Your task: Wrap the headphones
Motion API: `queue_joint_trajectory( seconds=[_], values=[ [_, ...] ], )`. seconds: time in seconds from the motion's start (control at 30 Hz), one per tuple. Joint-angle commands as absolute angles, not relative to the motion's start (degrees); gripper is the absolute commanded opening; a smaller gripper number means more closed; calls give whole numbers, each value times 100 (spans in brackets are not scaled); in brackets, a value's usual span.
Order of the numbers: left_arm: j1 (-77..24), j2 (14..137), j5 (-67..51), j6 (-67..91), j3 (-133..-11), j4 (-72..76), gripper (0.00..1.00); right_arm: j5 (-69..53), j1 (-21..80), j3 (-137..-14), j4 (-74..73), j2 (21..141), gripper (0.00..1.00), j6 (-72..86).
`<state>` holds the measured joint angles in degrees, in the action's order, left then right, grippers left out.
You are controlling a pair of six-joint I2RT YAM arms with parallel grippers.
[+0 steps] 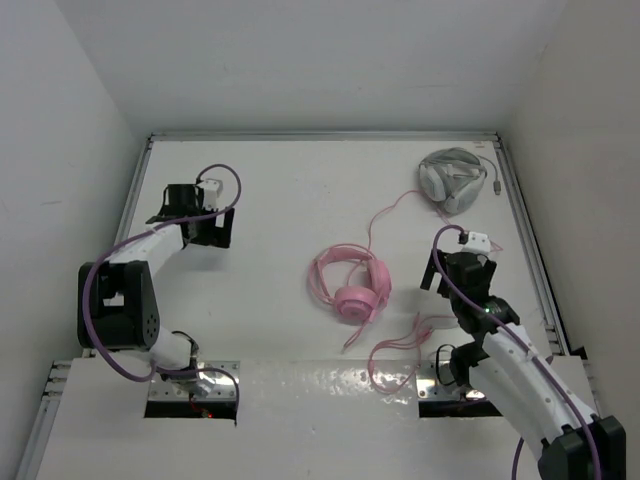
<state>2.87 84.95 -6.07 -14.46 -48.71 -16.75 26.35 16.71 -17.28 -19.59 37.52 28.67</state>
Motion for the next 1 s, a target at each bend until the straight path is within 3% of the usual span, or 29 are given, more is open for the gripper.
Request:
queue_joint_trajectory(
  seconds=[0.0,0.17,0.2,0.23,0.27,0.3,0.33,0.37,0.43,0.7,0.97],
  values=[
    [439,8218,-1314,-1467,-4904,-1608,100,2052,1688,-1837,-1619,3683,99,2752],
    [466,8288,-1863,-1792,-4948,-1775,97,-23,1696,-1959,-398,3874,96,2557],
    [466,8305,-1811,-1819,-4940,-1784,91,-400,1722,-2047,40,4067,72,2619],
    [466,8297,-1793,-1845,-4913,-1775,80,-630,1775,-2187,174,4313,39,2776],
    [466,8279,-1741,-1872,-4861,-1758,77,-433,1906,-2641,141,4924,2,2803],
    [475,8253,-1679,-1889,-4834,-1758,77,-100,2360,-2906,-164,5244,2,2743],
    [466,8218,-1670,-1916,-4799,-1767,78,878,2643,-3414,-341,5865,13,2507],
    [466,8209,-1696,-1933,-4790,-1775,80,1331,3220,-3636,-639,6167,64,2374],
    [475,8191,-1766,-1986,-4790,-1837,86,2035,3646,-4128,-773,6668,97,2093],
    [466,8367,-2004,-2057,-4843,-1916,89,1898,3876,-4666,-615,8401,99,1986],
    [309,8403,-2311,-2162,-4922,-2021,88,2637,3885,-4527,-1107,8675,94,2285]
  ],
)
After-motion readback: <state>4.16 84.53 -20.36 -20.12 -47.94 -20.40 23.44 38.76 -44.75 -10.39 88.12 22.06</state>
